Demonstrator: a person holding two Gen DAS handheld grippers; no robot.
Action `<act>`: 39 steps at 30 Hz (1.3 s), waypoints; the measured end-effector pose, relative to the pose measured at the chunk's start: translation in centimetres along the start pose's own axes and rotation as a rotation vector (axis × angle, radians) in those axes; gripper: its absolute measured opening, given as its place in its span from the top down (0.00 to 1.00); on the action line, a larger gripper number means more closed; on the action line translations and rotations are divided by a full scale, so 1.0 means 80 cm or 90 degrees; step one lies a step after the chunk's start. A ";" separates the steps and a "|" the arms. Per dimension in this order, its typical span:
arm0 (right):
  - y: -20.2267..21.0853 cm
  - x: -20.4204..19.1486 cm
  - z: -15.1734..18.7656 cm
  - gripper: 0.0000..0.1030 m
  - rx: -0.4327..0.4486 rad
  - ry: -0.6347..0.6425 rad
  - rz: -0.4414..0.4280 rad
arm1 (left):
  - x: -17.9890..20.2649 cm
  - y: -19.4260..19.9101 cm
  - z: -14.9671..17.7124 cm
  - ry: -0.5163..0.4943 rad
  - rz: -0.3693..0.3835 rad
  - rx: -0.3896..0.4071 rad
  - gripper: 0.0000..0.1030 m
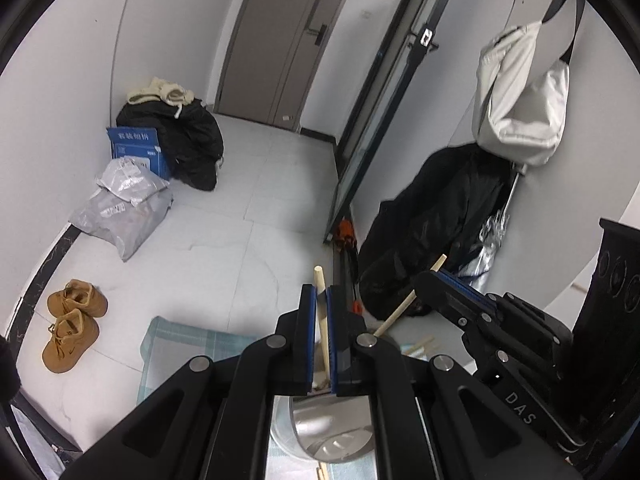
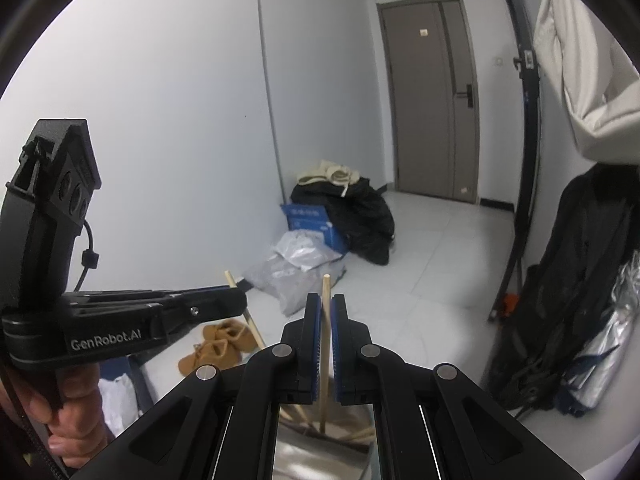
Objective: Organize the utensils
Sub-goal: 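Open both grippers to drop the chopsticks into the white holder, then lower both open grippers toward the remaining chopsticks on the cloth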
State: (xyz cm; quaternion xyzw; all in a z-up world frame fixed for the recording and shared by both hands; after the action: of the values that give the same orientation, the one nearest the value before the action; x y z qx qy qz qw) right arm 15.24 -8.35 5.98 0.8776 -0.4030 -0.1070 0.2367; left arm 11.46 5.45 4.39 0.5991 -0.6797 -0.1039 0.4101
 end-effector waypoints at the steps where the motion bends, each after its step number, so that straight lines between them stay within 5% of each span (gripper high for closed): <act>1: -0.002 0.000 0.004 0.96 -0.009 -0.003 -0.009 | -0.001 -0.002 0.002 0.000 -0.005 -0.010 0.98; 5: -0.001 -0.003 0.019 0.94 -0.030 -0.011 -0.022 | -0.006 -0.008 0.008 0.012 0.000 -0.055 0.96; 9: 0.005 -0.001 0.032 0.93 -0.045 -0.034 -0.025 | -0.004 0.000 0.016 0.003 -0.008 -0.052 0.67; 15: 0.039 0.008 0.049 0.92 -0.029 -0.077 -0.020 | -0.003 0.018 0.023 -0.002 -0.022 -0.023 0.47; 22: 0.070 0.009 0.067 0.81 -0.012 -0.117 -0.004 | 0.003 0.033 0.043 -0.022 -0.065 0.002 0.42; 25: 0.082 0.008 0.078 0.72 -0.003 -0.136 0.005 | 0.001 0.036 0.051 -0.012 -0.085 -0.001 0.29; 31: 0.092 0.002 0.103 0.69 -0.010 -0.156 0.025 | -0.005 0.046 0.068 -0.005 -0.102 0.007 0.28; 39: 0.114 -0.013 0.128 0.50 0.006 -0.166 0.042 | -0.010 0.058 0.091 -0.001 -0.111 0.033 0.17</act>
State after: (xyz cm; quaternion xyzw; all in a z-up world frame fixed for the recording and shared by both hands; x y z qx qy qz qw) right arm 4.70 -16.08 1.70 0.8437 -0.4592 -0.2103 0.1818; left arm 3.03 4.84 2.32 0.6663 -0.6278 -0.1222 0.3833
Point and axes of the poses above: each gripper's, at about its wrist camera, not at the fingertips, and y roughly against the way its jaws point, x to its right, z to its underside, the point moved 1 cm from there along -y, roughly the way its jaws point, and after that the axes turned 6 degrees about y, right-handed, at the moved point
